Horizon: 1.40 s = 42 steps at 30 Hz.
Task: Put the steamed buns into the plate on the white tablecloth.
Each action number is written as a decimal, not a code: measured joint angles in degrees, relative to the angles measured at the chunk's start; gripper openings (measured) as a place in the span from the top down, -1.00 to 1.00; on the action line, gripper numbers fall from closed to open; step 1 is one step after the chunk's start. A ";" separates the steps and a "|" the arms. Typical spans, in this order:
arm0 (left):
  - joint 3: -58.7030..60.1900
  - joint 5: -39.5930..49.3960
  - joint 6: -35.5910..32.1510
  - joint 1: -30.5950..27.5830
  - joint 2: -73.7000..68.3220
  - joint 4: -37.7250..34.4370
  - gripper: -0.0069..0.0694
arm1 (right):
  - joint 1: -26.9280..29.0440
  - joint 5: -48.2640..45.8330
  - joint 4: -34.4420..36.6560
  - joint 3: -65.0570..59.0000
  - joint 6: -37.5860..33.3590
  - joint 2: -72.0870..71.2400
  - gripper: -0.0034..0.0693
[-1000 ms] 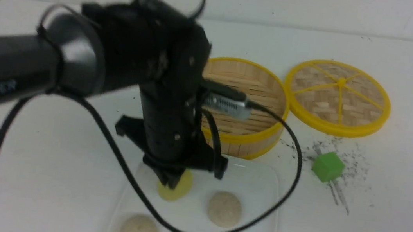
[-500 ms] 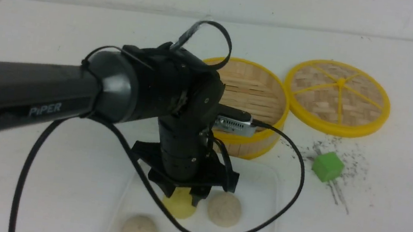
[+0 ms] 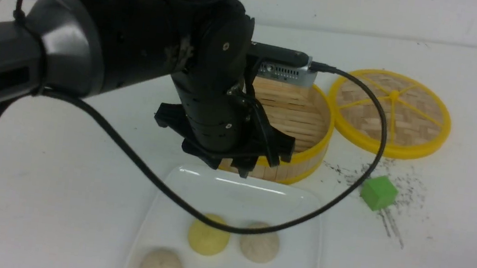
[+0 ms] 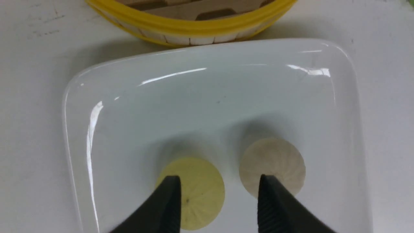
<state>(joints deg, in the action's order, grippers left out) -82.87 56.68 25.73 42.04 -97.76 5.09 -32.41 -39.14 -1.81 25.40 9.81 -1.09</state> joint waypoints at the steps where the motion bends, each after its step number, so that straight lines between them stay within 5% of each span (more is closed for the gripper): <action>1: 0.00 0.07 -0.05 0.00 -0.05 0.26 0.14 | 0.00 4.07 0.00 -2.62 0.13 0.29 0.82; 9: 0.00 -0.88 -0.24 0.00 -0.05 2.28 0.79 | 0.00 14.79 0.06 -7.50 0.17 3.32 0.95; 31: 0.00 -1.00 -0.24 0.00 -0.05 5.81 0.81 | 0.17 16.63 0.77 -9.50 0.17 2.96 0.93; 34: 0.00 -1.05 -0.24 0.00 -0.05 5.81 0.81 | 2.21 17.76 0.87 -11.73 0.17 2.46 0.93; 42: 0.00 -0.99 -0.24 0.00 -0.05 6.42 0.79 | 20.58 18.69 -0.83 -22.89 0.17 0.40 0.91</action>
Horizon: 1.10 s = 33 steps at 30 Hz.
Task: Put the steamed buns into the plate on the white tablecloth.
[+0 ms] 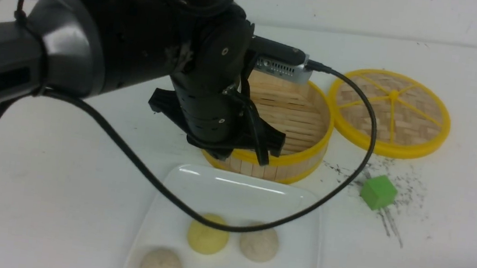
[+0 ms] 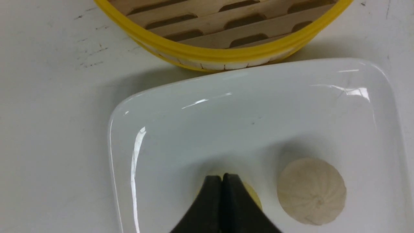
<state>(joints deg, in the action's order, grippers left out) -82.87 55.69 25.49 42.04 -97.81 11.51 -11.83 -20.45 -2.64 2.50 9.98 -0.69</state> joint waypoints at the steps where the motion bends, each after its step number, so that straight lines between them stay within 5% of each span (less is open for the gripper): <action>1: 0.00 0.00 0.00 0.00 0.07 0.00 0.79 | 0.38 0.00 -0.15 -0.21 0.00 0.00 0.91; 7: 0.00 1.16 -0.37 0.00 4.37 1.73 0.78 | 7.34 -2.83 -2.60 -3.49 0.00 0.00 0.90; 18: 0.69 13.05 -0.43 0.06 24.83 11.84 0.77 | 7.93 -2.77 -3.03 -3.49 0.00 0.00 0.89; 24: 12.53 15.15 1.56 0.06 38.98 15.34 0.77 | 7.93 -2.77 -3.03 -3.49 0.00 0.00 0.87; 28: 26.50 11.76 5.88 0.06 48.52 13.29 0.77 | 7.93 -2.77 -3.03 -3.49 0.00 0.00 0.85; 33: 44.21 -3.76 8.29 0.06 60.63 5.18 0.77 | 7.93 -2.82 -3.03 -3.49 0.00 0.00 0.83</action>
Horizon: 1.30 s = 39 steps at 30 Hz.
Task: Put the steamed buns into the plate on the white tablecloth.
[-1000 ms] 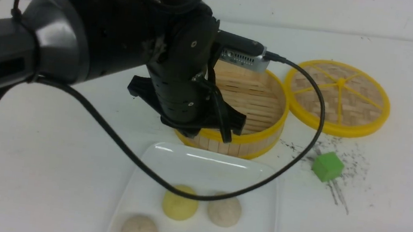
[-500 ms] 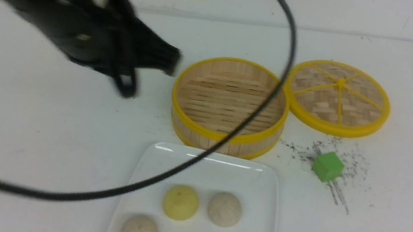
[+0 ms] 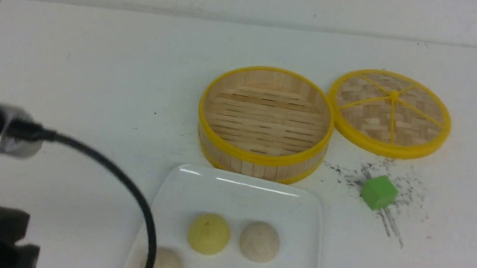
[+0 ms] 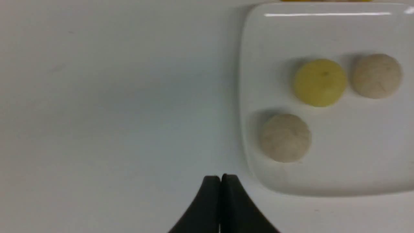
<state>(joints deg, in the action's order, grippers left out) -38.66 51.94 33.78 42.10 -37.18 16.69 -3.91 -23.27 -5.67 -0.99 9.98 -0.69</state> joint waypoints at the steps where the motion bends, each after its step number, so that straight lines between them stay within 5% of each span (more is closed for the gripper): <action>1: 2.02 -3.26 0.13 0.00 1.77 -0.84 0.77 | 0.00 0.00 0.00 0.00 0.00 0.00 0.83; 6: 5.90 -12.33 0.21 0.00 7.59 -1.22 0.77 | 0.00 0.00 0.00 0.00 0.00 0.00 0.82; 28: 11.70 -21.00 0.00 -2.10 10.44 3.05 0.73 | 0.00 0.00 0.00 0.00 0.00 0.00 0.73; 39: 31.25 -25.73 -14.46 -28.27 29.18 -5.69 0.70 | 0.00 0.00 0.00 0.00 0.00 0.00 0.68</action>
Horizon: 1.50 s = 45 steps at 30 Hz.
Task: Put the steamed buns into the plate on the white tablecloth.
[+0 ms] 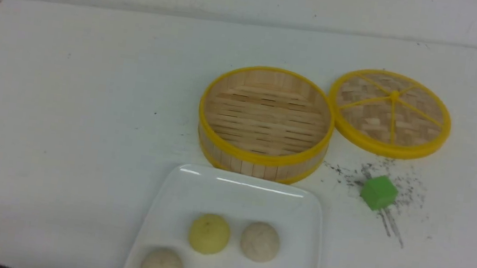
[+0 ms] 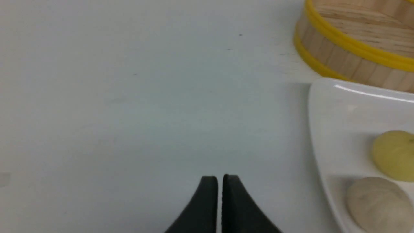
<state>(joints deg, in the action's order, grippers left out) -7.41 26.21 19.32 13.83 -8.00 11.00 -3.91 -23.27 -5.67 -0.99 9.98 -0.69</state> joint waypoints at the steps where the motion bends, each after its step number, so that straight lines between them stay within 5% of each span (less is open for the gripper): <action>1: 1.18 -0.13 -0.91 -2.21 1.16 -0.48 0.69 | 0.00 0.00 0.00 0.00 0.00 0.00 0.68; 10: 7.22 -1.44 -5.38 -13.92 8.40 -1.33 0.68 | 0.00 0.00 0.00 0.00 0.00 0.00 0.66; 45: 8.53 -3.54 -7.68 -13.72 8.66 -2.35 0.62 | 0.00 0.00 0.00 0.00 0.00 0.00 0.55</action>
<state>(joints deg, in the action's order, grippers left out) 1.12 22.68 11.64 0.11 0.66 8.65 -3.91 -23.27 -5.67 -0.99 9.98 -0.69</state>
